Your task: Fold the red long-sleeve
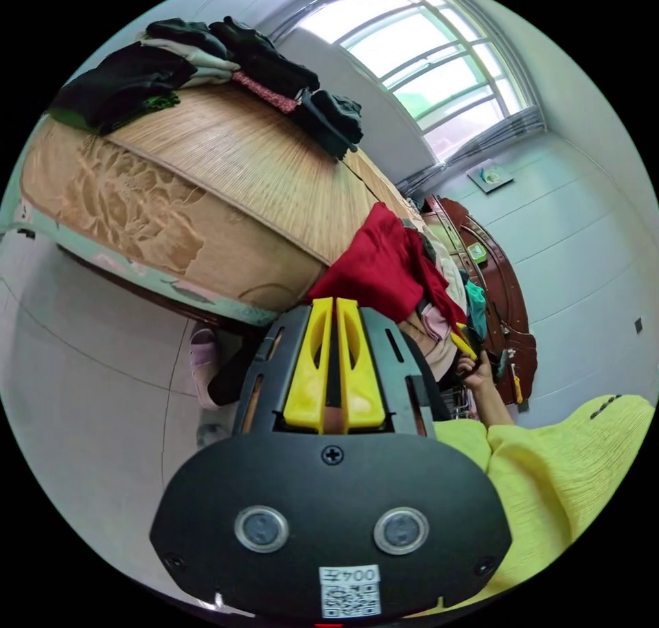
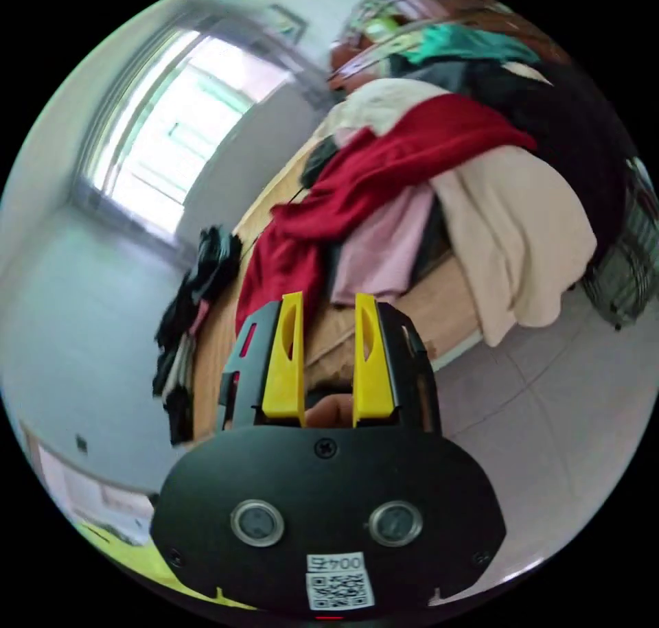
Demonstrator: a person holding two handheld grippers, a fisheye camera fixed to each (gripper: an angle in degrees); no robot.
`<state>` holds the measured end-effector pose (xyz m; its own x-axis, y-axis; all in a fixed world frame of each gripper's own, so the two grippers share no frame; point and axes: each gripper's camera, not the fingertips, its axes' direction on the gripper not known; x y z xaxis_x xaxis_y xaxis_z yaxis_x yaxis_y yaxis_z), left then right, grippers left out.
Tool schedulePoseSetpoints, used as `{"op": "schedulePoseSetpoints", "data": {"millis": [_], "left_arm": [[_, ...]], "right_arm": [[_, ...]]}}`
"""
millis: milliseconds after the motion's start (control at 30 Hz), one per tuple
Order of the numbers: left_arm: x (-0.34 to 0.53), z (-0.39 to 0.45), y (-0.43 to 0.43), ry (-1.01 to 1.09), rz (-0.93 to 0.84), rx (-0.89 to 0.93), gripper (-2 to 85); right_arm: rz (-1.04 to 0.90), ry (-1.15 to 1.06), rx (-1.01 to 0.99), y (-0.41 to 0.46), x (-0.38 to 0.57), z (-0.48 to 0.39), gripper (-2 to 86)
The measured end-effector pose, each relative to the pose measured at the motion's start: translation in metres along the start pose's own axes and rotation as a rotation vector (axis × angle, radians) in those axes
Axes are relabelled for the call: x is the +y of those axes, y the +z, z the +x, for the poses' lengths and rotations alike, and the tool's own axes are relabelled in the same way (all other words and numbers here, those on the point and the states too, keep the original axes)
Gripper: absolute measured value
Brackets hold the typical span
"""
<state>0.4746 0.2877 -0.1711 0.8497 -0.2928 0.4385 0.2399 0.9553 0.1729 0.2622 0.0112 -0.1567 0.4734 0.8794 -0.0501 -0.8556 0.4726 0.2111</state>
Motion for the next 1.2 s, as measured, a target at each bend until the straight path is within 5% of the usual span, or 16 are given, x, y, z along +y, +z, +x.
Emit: {"op": "schedulePoseSetpoints", "data": {"millis": [233, 333, 533, 600, 767, 867, 1067, 1200], "left_arm": [[-0.023, -0.011, -0.029, 0.011, -0.067, -0.068, 1.6], [-0.037, -0.008, -0.032, 0.037, -0.101, -0.038, 2.8], [-0.085, 0.003, -0.031, 0.128, -0.197, 0.184, 11.7], [-0.104, 0.009, -0.027, 0.150, -0.223, 0.273, 13.9], [-0.147, 0.036, 0.016, 0.142, -0.451, 0.680, 19.0], [-0.145, 0.040, 0.039, 0.068, -0.524, 0.946, 21.5], [-0.155, 0.010, 0.022, -0.043, -0.418, 1.146, 23.6], [-0.173, -0.022, -0.002, -0.049, -0.355, 1.061, 24.6]], "right_arm": [[0.111, 0.426, -0.175, -0.025, -0.134, 0.118, 16.6], [0.135, 0.467, -0.245, -0.029, -0.162, 0.138, 4.8], [0.165, 0.026, -0.546, -0.091, -0.115, 0.024, 0.8], [-0.031, -0.223, -0.781, -0.104, -0.047, -0.052, 0.4], [-0.445, -0.559, -0.925, -0.121, 0.106, -0.155, 0.8], [-0.651, -0.653, -0.890, -0.122, 0.162, -0.170, 1.8], [-0.605, -0.630, -0.853, -0.157, 0.169, -0.146, 2.8], [-0.542, -0.560, -0.934, -0.177, 0.170, -0.122, 3.0]]}}
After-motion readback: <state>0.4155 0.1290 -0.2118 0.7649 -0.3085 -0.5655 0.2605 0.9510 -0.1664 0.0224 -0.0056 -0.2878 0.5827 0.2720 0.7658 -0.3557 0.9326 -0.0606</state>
